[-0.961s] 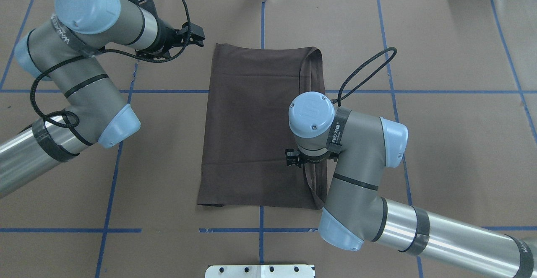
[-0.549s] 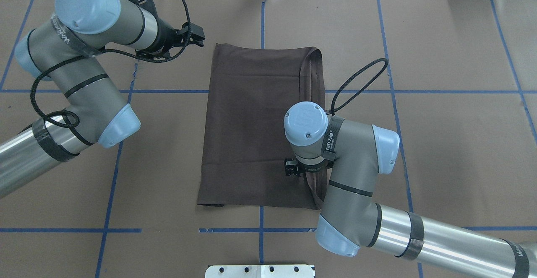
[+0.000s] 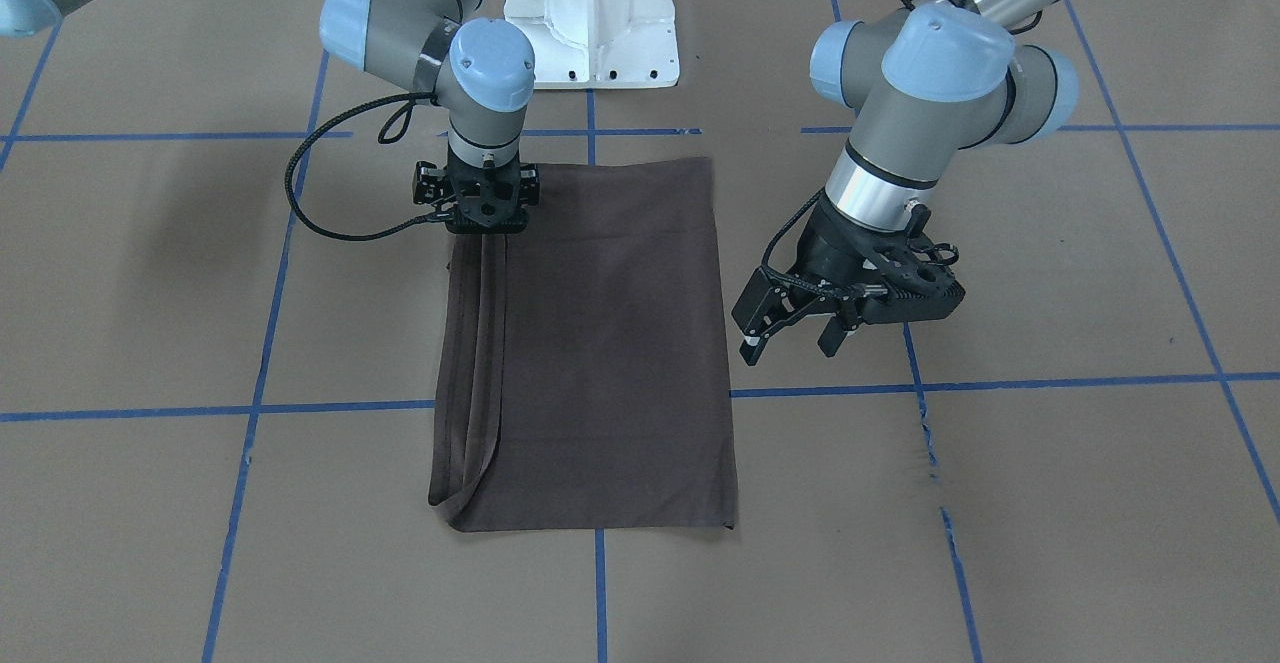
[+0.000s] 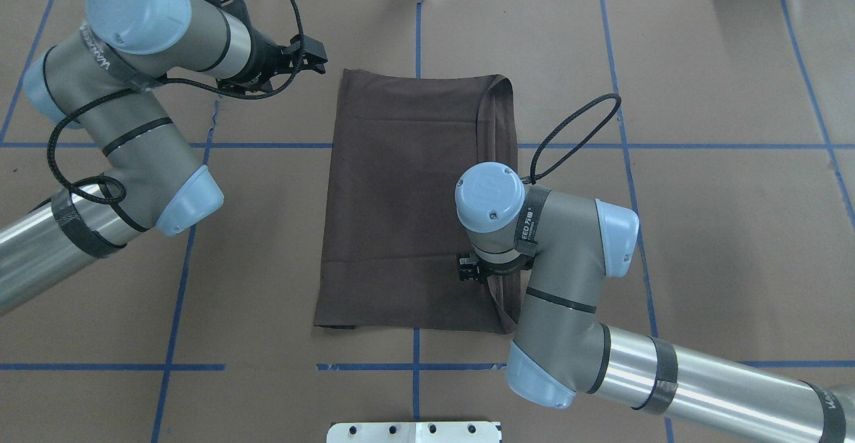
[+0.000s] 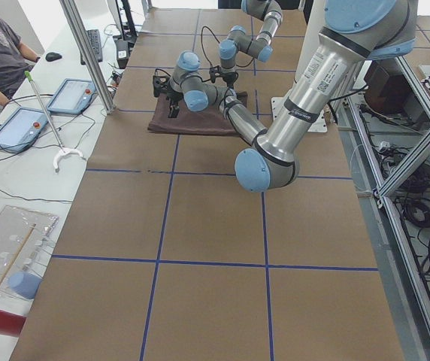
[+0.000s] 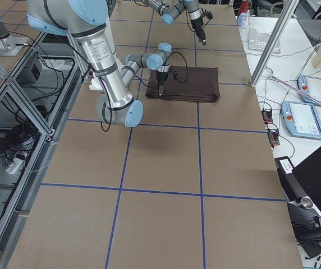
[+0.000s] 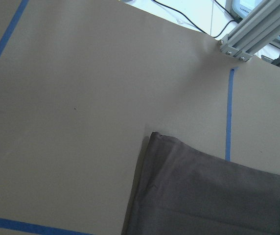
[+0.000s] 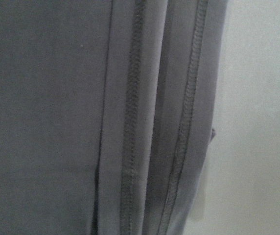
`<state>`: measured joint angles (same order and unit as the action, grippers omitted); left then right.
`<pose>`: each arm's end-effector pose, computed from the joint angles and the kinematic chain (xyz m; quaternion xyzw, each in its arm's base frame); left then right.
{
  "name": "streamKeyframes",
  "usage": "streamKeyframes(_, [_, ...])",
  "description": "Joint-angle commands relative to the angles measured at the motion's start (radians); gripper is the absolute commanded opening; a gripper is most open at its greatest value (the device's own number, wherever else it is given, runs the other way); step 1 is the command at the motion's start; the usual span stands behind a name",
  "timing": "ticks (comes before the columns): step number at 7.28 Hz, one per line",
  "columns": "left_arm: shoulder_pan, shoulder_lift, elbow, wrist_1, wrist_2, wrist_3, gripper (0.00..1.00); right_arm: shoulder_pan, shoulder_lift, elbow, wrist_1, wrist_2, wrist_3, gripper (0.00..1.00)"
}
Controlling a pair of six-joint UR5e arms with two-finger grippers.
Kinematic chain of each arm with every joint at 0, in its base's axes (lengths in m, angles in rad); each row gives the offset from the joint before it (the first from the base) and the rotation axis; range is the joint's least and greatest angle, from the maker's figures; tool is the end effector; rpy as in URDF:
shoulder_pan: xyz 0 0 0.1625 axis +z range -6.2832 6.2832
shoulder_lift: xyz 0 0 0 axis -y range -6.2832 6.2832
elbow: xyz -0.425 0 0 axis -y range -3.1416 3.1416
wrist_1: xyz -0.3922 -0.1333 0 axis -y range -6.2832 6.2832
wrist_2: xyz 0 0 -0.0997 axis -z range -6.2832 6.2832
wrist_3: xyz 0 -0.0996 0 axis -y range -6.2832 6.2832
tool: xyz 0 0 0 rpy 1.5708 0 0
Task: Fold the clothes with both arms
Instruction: 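Raise the right gripper while the left gripper moves toward the near corner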
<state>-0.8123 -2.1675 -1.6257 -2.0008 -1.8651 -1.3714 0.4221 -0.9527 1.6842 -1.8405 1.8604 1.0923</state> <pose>0.3931 -0.5666 0.2330 0.1368 0.5064 -0.1839 0.8313 -0.5682 -0.3701 0.2879 -0.0279 -0.2650 -0.0602 0.9620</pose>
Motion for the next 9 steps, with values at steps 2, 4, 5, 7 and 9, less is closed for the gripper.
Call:
streamKeyframes(2, [0.001,0.0,-0.002,-0.006,0.0,0.0,1.0,0.009,-0.023,0.003,-0.006,0.0,-0.005,1.0])
streamKeyframes(4, [0.001,-0.002,-0.002,-0.004,0.0,-0.002,1.0,0.029,-0.044,0.026,-0.02,0.0,-0.011,1.0])
streamKeyframes(5, [0.001,-0.002,-0.002,-0.004,0.0,-0.002,1.0,0.036,-0.067,0.041,-0.017,0.002,-0.011,1.0])
streamKeyframes(7, [0.001,0.0,-0.003,-0.004,0.0,0.0,1.0,0.102,-0.191,0.144,-0.009,0.003,-0.105,1.0])
streamKeyframes(9, [0.001,-0.002,-0.008,-0.004,-0.002,-0.002,1.0,0.219,-0.167,0.181,-0.005,0.128,-0.115,1.0])
